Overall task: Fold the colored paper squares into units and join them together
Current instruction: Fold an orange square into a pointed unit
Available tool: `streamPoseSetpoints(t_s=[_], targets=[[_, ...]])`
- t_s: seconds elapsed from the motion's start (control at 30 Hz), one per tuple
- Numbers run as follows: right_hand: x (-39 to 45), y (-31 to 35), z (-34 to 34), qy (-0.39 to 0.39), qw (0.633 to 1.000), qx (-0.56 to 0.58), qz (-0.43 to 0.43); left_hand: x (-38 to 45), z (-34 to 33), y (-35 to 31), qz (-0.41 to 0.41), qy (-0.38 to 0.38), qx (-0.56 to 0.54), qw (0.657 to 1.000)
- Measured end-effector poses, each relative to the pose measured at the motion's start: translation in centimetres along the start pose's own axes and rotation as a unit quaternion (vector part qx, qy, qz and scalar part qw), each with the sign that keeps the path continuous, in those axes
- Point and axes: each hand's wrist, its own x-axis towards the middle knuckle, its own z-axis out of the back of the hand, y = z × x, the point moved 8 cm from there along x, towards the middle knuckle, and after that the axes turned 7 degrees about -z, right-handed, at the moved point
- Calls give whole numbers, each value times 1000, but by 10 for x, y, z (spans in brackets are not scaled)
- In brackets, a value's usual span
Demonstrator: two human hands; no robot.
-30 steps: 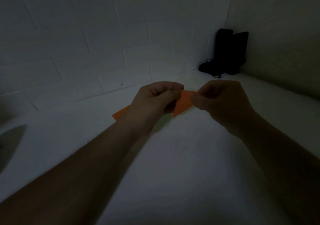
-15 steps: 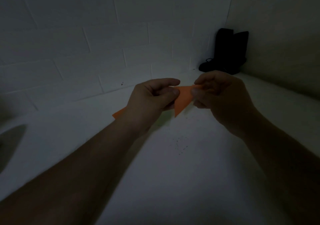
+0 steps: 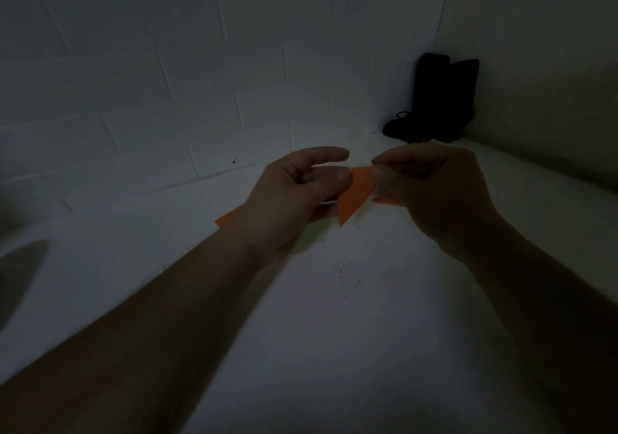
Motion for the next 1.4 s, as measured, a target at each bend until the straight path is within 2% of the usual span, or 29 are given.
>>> streamPoseSetpoints(t_s=[0.17,0.57,0.77,0.97,1.23,1.4], targets=[[1,-2,0,-12,1000,23,-11,-2,-6,-1,6,38,11,999],[3,-13,-5,10,979,182,-90,-5,-14,0,-26,69,77,994],[1,-14,-9,15,972,213,-98,-4,-5,-9,-86,1,186,979],[1,-6,-6,-2,992,112,-50,-6,1,-16,-108,-36,202,973],[-1,2,-4,-16,999,52,-2,-5,-3,-17,-112,-39,89,989],[-3,4,-5,-5,1000,11,21,-7,1,-22,-148,-53,175,972]])
